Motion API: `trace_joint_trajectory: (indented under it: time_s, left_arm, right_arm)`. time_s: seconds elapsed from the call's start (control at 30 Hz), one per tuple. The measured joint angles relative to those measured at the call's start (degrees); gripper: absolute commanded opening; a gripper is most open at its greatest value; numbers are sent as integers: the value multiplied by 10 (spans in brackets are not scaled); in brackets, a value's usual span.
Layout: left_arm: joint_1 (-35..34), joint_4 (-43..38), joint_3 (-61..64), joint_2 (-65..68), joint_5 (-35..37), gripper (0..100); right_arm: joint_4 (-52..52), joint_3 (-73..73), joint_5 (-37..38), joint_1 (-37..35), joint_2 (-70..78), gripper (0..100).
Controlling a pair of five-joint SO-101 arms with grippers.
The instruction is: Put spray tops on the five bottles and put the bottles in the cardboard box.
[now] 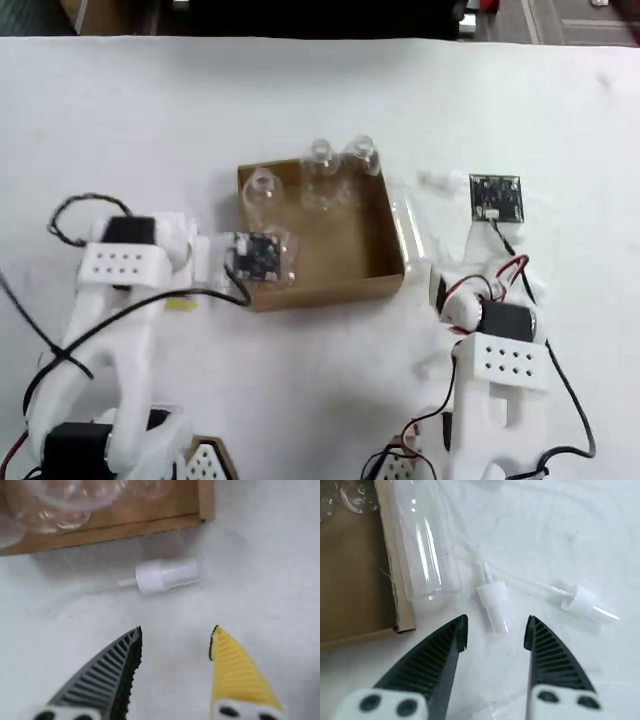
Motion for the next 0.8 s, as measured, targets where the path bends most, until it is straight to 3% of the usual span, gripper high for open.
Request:
trace_joint_trajectory:
  time_s: [0.13, 0.37, 0.57, 0.8]
  left_arm:
    - [33, -74, 51, 0, -64, 219]
    - [61, -117, 56, 3, -149, 219]
    - [74, -134, 88, 5, -179, 217]
    - [74, -168, 130, 5, -207, 216]
  right_arm:
    - [-53, 31, 0, 1, 0, 166]
    - [-79, 37, 0, 17, 0, 166]
    - [-100, 37, 0, 17, 21, 166]
    - [-115, -13, 0, 17, 176, 166]
